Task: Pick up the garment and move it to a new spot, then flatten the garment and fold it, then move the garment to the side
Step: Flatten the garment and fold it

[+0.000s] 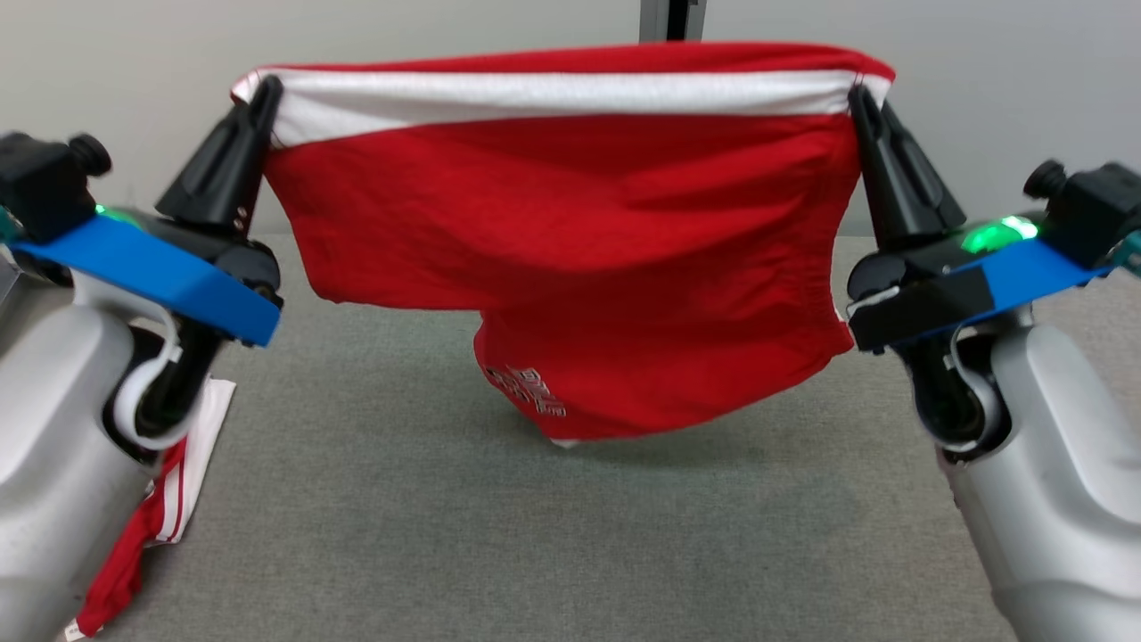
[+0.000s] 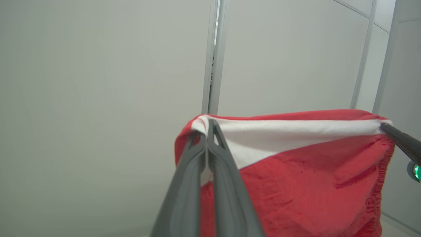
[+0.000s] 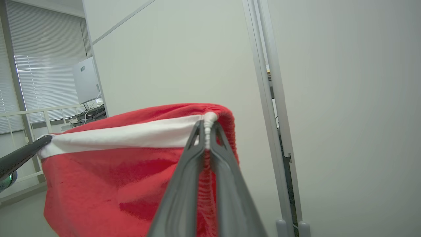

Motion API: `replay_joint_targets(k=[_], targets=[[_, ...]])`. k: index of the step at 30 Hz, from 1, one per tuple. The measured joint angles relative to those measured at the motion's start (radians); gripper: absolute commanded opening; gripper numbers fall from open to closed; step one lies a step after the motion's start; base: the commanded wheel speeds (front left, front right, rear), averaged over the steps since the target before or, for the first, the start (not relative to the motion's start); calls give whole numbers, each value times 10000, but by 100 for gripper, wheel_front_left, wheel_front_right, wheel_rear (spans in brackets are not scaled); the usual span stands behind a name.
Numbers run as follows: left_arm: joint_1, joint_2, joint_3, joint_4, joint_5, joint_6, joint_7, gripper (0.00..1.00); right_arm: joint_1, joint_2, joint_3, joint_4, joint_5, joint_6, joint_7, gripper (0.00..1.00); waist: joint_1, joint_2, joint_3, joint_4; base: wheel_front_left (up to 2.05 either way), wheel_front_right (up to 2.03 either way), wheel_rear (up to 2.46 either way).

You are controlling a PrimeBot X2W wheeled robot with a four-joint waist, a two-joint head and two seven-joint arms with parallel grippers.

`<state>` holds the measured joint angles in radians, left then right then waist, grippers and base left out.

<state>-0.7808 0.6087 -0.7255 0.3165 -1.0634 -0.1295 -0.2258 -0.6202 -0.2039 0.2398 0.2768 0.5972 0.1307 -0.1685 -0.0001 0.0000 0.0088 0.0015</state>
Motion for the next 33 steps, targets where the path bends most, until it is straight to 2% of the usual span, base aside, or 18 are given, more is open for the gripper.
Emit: replay_joint_targets(k=[3,8,12,18,20,22,25,28,32,33], targets=[[-412,171,100,-107,10,21,226,0,-390,-138,-2,-209,-104,0,330,0,0,0,157,60,0,0,0],[-1206,125,222,81,128,79,420,0,-1415,-150,-69,27,-504,0,637,0,0,0,796,37,0,0,0],[-2069,-276,385,771,205,86,276,0,-2714,-12,-35,807,-1149,0,600,0,2,0,1563,-64,0,0,0],[-3808,-800,1034,2010,1060,65,-301,0,-4970,401,-362,2483,-2316,2,-362,0,4,0,2681,-66,0,0,0],[-4234,-1018,1496,2117,1429,56,-332,0,-5562,468,-537,2936,-2665,6,-616,0,5,0,2953,-4,0,0,0],[-4469,-1281,2376,1879,1908,40,-347,0,-6034,439,-575,3185,-3147,10,-794,0,5,0,3176,76,0,0,0],[-4074,-1733,3227,1482,2658,-2,-362,0,-6201,546,-892,3453,-3254,12,-901,0,4,0,3388,237,0,0,0],[-2756,-2082,3262,1281,2905,-2,-360,0,-5613,558,-734,3522,-3342,10,-924,0,4,0,3413,351,0,0,0],[-859,-2422,3388,1158,2892,-2,-360,0,-3938,546,-604,3216,-3030,8,-930,0,2,0,3187,443,0,0,0],[-859,-2422,3388,1158,2892,-2,-360,0,-3938,546,-604,3216,-3030,8,-930,0,2,0,3187,443,0,0,0]])
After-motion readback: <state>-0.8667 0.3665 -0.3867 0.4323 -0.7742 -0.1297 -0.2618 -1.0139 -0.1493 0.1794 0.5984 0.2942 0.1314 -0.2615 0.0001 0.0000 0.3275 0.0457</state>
